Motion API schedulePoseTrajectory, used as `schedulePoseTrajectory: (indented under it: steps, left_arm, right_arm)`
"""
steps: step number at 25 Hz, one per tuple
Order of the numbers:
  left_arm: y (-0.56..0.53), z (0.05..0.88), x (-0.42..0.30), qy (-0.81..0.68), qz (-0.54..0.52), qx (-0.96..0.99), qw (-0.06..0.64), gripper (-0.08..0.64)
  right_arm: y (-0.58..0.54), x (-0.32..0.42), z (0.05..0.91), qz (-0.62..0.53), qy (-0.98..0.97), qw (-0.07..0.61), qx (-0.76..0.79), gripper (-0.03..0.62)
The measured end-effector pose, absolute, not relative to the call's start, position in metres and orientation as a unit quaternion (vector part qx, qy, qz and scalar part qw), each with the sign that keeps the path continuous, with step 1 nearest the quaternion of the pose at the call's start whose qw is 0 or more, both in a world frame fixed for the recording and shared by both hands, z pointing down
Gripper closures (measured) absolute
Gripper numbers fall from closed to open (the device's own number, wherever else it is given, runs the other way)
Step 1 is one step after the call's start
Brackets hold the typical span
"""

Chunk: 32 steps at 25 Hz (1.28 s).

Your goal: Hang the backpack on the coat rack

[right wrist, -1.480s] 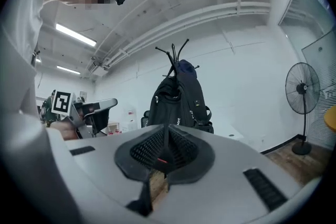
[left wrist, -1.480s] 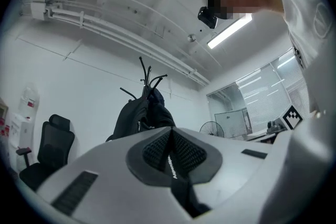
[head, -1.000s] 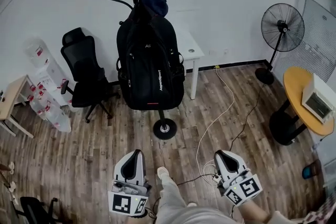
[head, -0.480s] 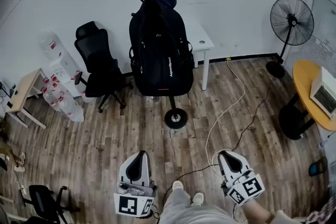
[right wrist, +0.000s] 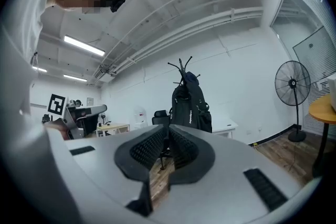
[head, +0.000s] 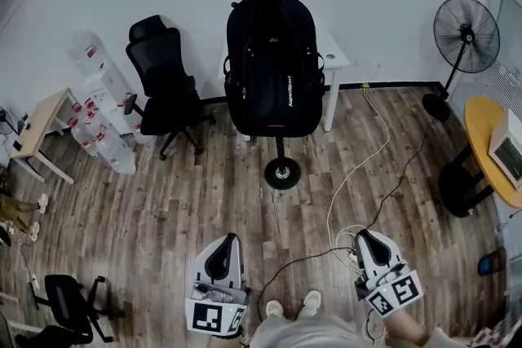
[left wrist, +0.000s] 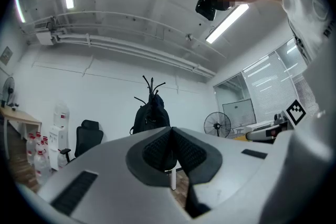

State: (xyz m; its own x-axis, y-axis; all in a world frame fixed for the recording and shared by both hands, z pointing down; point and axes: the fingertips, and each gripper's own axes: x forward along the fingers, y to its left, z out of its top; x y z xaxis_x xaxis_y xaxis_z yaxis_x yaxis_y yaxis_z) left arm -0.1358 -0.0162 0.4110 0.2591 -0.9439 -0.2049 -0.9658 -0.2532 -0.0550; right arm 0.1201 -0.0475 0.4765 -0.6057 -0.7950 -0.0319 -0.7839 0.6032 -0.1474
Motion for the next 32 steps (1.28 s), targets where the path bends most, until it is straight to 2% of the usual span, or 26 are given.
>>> schedulePoseTrajectory:
  steps: [7, 15, 32]
  left_arm:
    - [-0.001, 0.431, -0.153, 0.578, 0.077, -0.811, 0.049, 0.551]
    - [0.013, 0.438, -0.171, 0.560, 0.074, -0.824, 0.042, 0.551]
    - [0.029, 0.418, -0.137, 0.568, 0.094, -0.817, 0.034, 0.551]
  right_arm:
    - [-0.019, 0.093, 0.473, -0.048, 0.884, 0.032, -0.464, 0.555]
    - [0.006, 0.079, 0.476, -0.048, 0.872, 0.042, -0.484, 0.555]
    - [0.020, 0.091, 0.465, -0.050, 0.885, 0.016, -0.462, 0.573]
